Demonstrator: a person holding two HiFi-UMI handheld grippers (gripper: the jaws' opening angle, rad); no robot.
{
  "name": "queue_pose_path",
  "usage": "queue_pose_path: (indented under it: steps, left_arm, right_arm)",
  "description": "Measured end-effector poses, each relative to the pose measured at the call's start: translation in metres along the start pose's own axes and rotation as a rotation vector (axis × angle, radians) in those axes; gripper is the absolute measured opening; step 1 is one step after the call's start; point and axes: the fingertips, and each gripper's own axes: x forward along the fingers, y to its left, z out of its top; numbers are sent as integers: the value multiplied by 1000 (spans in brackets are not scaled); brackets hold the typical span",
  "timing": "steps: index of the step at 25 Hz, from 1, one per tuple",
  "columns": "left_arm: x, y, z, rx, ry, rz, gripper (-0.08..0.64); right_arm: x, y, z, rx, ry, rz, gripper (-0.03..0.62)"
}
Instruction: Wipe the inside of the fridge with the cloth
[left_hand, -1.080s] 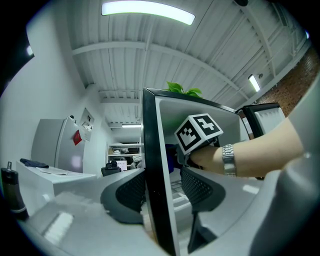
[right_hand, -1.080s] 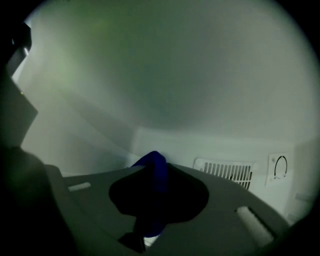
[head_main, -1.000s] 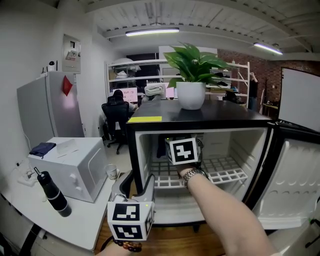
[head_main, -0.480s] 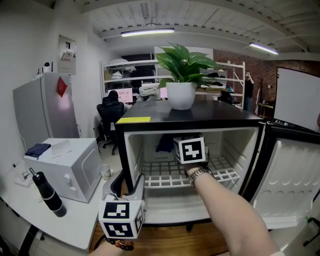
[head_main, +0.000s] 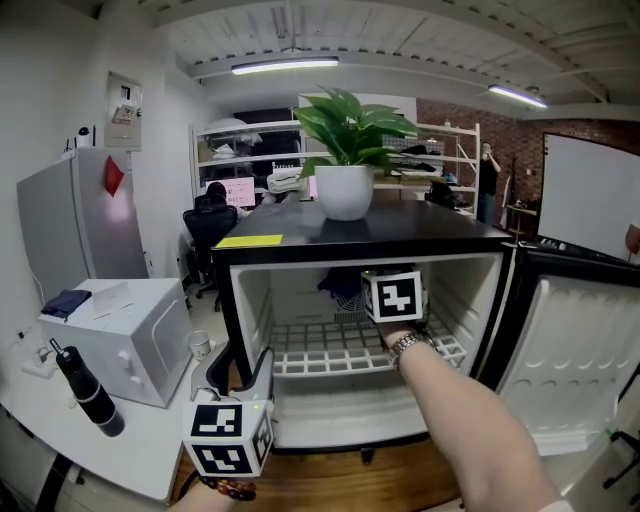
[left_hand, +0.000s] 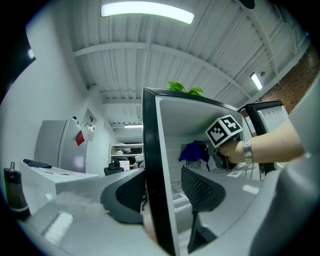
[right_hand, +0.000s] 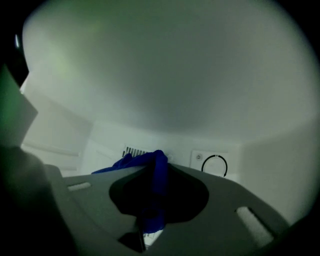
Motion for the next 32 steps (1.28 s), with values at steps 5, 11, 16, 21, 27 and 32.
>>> queue_pose_path:
  steps: [5, 11, 16, 21, 27, 32]
  left_arm:
    - [0, -1, 4, -4, -9, 0, 224]
    - [0, -1, 0, -13, -2, 1, 224]
    - [0, -1, 0, -16, 4, -3, 224]
    - [0, -1, 0, -16, 4, -4, 224]
    - [0, -1, 0, -18, 4, -4, 224]
    - [0, -2, 0, -16, 5, 0, 224]
  right_arm:
    - [-7, -26, -6, 7, 25, -52, 52]
    - [-14, -51, -15, 28, 63, -105, 52]
    - [-21, -67, -15, 9, 72, -181, 52]
    - [-29, -84, -17, 24, 92, -236, 52]
    - [-39, -95, -9, -8, 78, -316, 51]
    - [-45, -94, -11, 11, 86, -321, 51]
